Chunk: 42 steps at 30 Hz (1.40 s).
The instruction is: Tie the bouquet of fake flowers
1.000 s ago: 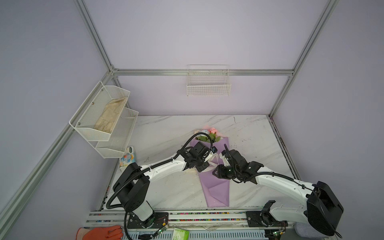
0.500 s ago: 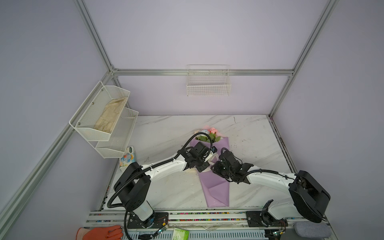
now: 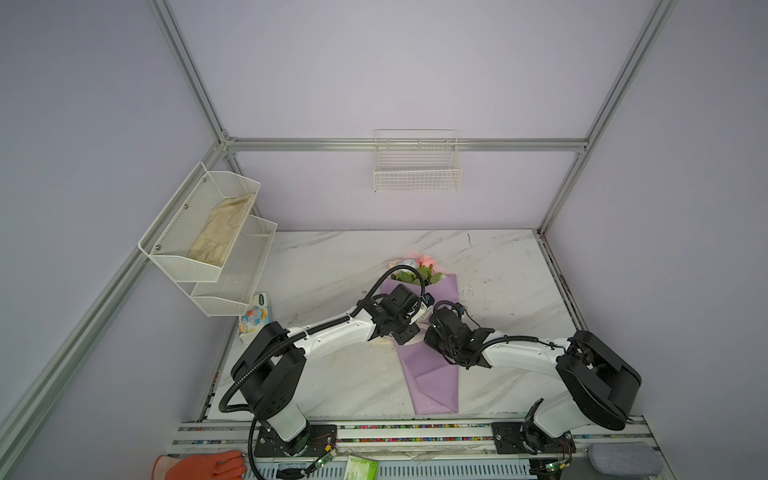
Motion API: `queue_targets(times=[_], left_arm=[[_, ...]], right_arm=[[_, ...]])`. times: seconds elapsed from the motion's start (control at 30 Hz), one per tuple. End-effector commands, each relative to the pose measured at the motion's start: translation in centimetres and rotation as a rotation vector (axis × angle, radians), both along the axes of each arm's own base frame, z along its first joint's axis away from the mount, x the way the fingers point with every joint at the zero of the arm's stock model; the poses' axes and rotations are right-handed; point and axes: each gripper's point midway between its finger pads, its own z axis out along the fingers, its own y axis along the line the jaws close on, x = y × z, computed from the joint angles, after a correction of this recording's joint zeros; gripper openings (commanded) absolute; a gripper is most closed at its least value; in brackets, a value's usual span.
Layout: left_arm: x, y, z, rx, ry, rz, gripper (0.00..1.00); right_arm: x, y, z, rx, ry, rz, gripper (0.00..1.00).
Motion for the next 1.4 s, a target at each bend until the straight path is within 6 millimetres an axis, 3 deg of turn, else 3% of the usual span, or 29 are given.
queue_targets(times=[0.0,0.07,0.23,0.37,0.5,0.6,0.73,0.83,1.03,1.37], left_arm=[[0.7,-1.1,1.3,-0.065,-0.013,0.033,0.00],[0.7,-1.0,1.3,-0.063,-0.012,0.039,0.00],[0.7,-0.7,1.5,-0.075,-0.008,0.080,0.02],[0.6,0.5,2.3,-0.100,0.000,0.181,0.42],[0.7,4.0,3.3,-0.138,-0.026,0.393,0.59],[1.2,8.5,3.8,-0.216,-0.010,0.648,0.71],[1.9,13.4,1.3,-0.283,0.113,0.910,0.73],[2.7,15.5,0.2,-0.295,0.187,1.047,0.72],[4.0,17.1,-1.3,-0.263,0.241,1.219,0.74],[4.9,16.5,-3.5,-0.319,0.345,1.400,0.75]], right_arm=[[0.2,-0.5,0.2,-0.032,-0.012,-0.036,0.07],[0.0,-0.5,1.1,-0.037,-0.026,-0.007,0.00],[-3.2,-1.2,2.6,-0.039,0.010,0.079,0.00],[-6.7,-2.2,3.3,-0.025,0.061,0.189,0.00],[-8.7,-2.1,4.6,-0.012,0.078,0.312,0.00],[-9.1,-2.1,5.1,-0.056,0.086,0.381,0.00],[-8.5,-1.8,5.6,-0.089,0.070,0.406,0.00],[-8.2,-1.0,5.9,-0.073,0.056,0.419,0.00],[-7.7,-0.5,6.0,-0.075,0.048,0.424,0.00],[-7.4,-0.4,6.1,-0.081,0.042,0.417,0.00]])
